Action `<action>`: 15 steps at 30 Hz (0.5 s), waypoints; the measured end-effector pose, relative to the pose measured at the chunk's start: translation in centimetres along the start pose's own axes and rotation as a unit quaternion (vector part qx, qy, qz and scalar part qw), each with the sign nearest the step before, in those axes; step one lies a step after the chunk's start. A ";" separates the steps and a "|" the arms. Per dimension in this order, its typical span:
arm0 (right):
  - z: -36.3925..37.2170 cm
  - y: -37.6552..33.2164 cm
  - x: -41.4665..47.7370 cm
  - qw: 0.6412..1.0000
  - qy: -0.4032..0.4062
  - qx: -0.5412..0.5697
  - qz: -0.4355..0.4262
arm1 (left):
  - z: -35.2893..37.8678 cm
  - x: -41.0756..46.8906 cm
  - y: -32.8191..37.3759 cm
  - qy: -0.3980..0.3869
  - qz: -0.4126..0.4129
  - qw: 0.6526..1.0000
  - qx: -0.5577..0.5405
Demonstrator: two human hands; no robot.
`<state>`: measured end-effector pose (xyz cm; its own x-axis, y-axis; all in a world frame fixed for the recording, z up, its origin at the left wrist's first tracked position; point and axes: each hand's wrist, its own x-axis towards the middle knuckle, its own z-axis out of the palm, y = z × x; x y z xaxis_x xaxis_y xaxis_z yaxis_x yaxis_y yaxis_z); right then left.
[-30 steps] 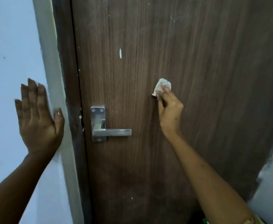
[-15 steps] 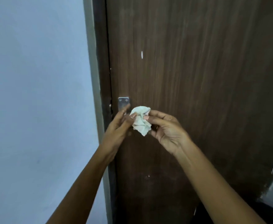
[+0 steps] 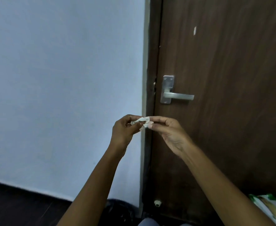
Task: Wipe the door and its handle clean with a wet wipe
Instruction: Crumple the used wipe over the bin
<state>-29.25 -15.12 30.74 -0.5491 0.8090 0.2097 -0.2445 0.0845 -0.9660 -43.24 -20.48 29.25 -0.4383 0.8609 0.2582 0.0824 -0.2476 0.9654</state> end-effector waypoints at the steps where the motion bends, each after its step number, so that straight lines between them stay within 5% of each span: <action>1: 0.8 1.1 0.1 0.999 -0.009 -0.041 -0.002 | -1.3 -0.5 -0.8 0.015 -0.015 1.000 0.011; 6: 4.6 8.2 0.8 0.965 0.001 -0.261 0.003 | -6.9 -3.7 -5.7 0.059 -0.102 0.989 0.094; 15: 9.2 20.7 -1.4 0.920 -0.063 -0.388 -0.001 | -12.6 -9.0 -14.7 0.015 -0.251 0.952 0.176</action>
<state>-40.87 -19.86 11.88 -0.6500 0.7384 0.1796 0.3714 0.5148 -0.7727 -51.77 -30.24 12.28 -0.5269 0.8166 -0.2357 0.1475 0.3610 0.9208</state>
